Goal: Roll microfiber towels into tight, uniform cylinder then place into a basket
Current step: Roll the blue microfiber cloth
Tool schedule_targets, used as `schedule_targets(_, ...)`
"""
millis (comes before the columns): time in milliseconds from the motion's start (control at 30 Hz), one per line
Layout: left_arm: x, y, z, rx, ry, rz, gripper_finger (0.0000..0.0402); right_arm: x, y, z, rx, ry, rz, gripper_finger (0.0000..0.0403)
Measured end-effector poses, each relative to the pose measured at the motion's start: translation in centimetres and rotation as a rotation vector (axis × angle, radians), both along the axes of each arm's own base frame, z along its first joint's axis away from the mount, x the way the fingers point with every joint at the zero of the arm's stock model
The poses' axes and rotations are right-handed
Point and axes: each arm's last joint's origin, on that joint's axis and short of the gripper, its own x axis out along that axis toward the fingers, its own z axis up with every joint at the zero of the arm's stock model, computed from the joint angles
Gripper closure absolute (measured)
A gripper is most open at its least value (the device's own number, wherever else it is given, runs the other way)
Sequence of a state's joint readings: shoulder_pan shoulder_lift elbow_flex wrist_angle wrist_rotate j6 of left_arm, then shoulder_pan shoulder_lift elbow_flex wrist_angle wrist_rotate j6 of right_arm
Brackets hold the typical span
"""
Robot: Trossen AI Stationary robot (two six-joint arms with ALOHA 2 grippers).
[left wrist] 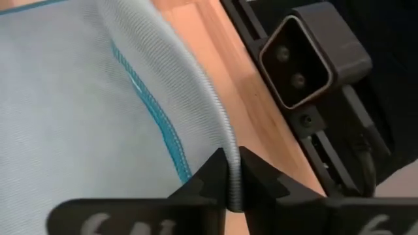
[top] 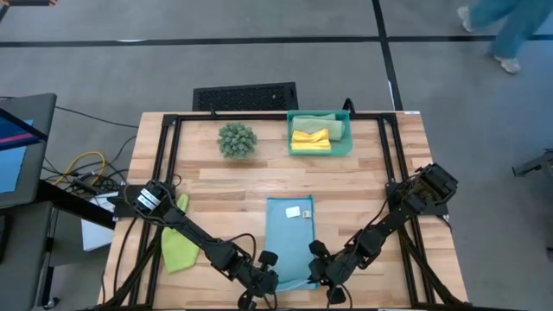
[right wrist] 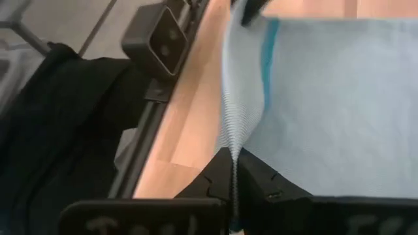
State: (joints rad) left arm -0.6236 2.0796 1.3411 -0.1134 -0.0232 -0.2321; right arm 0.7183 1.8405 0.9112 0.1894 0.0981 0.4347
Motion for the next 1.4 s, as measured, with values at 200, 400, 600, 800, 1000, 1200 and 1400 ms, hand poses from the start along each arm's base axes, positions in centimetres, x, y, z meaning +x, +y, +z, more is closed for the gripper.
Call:
schedule_targets(200,-0.2,-0.4,0.0,0.005,-0.012,0.000,0.0398,0.8,-0.3,-1.7,0.013,0.027,0.003,0.0320)
schedule_targets(400,-0.2,-0.4,0.0,-0.004,-0.007,0.013,0.0392,1.3,-1.0,-1.6,0.114,0.110,0.076,0.0235)
schedule_targets(600,-0.2,-0.4,0.0,-0.002,-0.005,0.014,0.0392,0.6,-1.8,-0.6,0.088,0.197,-0.012,0.0189)
schedule_targets(800,-0.3,-0.4,0.0,0.000,-0.001,0.015,0.0392,-0.7,-0.7,-0.1,-0.015,0.129,0.003,0.0186)
schedule_targets(1000,-0.2,-0.3,0.0,0.004,-0.001,0.028,0.0391,-0.9,1.2,1.3,-0.127,-0.042,-0.004,0.0186)
schedule_targets(1200,-0.2,-0.3,0.0,0.006,-0.003,0.032,0.0391,-0.2,2.2,0.6,-0.090,-0.122,0.006,0.0186)
schedule_targets(1400,-0.2,-0.3,0.0,0.007,-0.003,0.032,0.0391,0.5,2.4,-0.6,-0.154,-0.125,0.037,0.0187)
